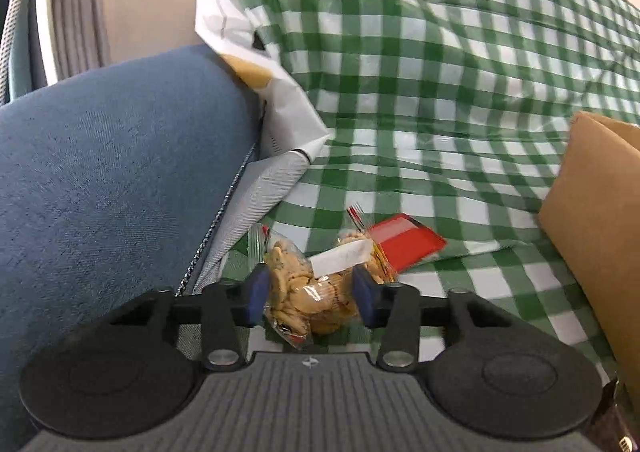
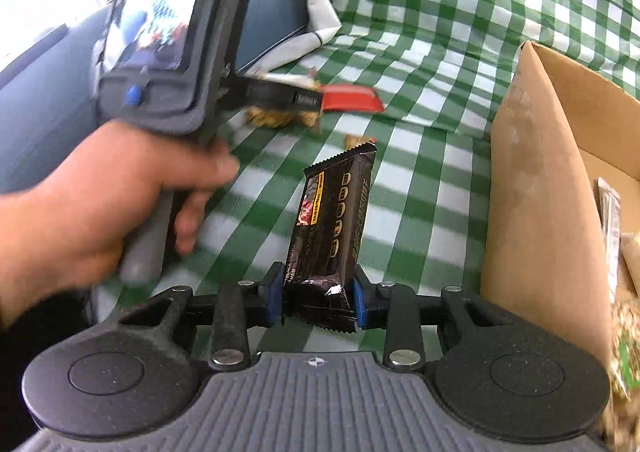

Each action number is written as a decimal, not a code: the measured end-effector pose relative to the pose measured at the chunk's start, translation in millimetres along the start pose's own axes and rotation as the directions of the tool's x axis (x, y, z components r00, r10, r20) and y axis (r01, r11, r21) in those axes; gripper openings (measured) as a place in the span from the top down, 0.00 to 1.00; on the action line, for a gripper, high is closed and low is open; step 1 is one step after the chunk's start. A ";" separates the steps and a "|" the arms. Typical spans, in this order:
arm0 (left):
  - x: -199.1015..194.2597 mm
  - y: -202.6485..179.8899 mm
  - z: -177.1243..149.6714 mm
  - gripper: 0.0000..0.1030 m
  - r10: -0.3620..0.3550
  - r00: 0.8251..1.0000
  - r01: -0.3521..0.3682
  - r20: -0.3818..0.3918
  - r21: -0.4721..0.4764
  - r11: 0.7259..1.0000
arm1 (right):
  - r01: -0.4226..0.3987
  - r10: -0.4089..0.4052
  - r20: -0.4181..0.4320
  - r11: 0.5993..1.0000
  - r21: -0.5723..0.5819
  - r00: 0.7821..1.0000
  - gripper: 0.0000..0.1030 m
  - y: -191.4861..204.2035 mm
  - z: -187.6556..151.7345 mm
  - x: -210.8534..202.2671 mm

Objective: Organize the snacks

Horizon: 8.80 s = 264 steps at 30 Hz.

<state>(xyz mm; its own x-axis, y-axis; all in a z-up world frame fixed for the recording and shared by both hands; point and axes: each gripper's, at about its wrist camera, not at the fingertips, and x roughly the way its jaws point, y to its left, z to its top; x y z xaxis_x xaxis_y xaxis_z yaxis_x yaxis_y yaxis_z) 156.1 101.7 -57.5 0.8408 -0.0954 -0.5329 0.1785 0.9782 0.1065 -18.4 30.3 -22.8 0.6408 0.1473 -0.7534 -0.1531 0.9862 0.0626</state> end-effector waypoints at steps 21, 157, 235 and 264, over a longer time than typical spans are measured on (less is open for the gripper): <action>-100.0 23.2 -13.8 0.61 -0.203 0.973 0.171 -0.108 -0.251 0.953 | -0.064 0.066 -0.023 0.993 0.098 0.998 0.65 -10.5 -50.4 -13.2; -254.3 -229.5 107.2 0.59 -0.317 0.896 0.288 0.310 0.136 0.948 | 0.145 -0.598 0.435 0.684 0.715 0.673 0.60 -226.7 -14.5 -166.1; -184.5 3.4 -14.7 0.93 -0.112 0.970 0.100 0.214 0.066 0.993 | 0.236 -0.349 0.518 0.933 0.273 0.781 0.70 -111.1 -13.0 -127.6; -138.7 56.1 -4.0 0.71 -0.202 0.972 0.226 0.116 -0.250 0.941 | 0.153 -0.151 0.022 0.982 -0.109 0.988 0.47 3.9 86.7 117.9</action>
<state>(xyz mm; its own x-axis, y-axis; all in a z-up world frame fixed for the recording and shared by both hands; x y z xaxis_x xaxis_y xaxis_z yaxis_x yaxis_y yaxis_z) 47.5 170.5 19.1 0.8410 -0.3121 -0.4420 0.2300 0.9456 -0.2301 121.8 58.0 -54.7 0.6734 -0.0019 -0.7393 -0.1342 0.9831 -0.1248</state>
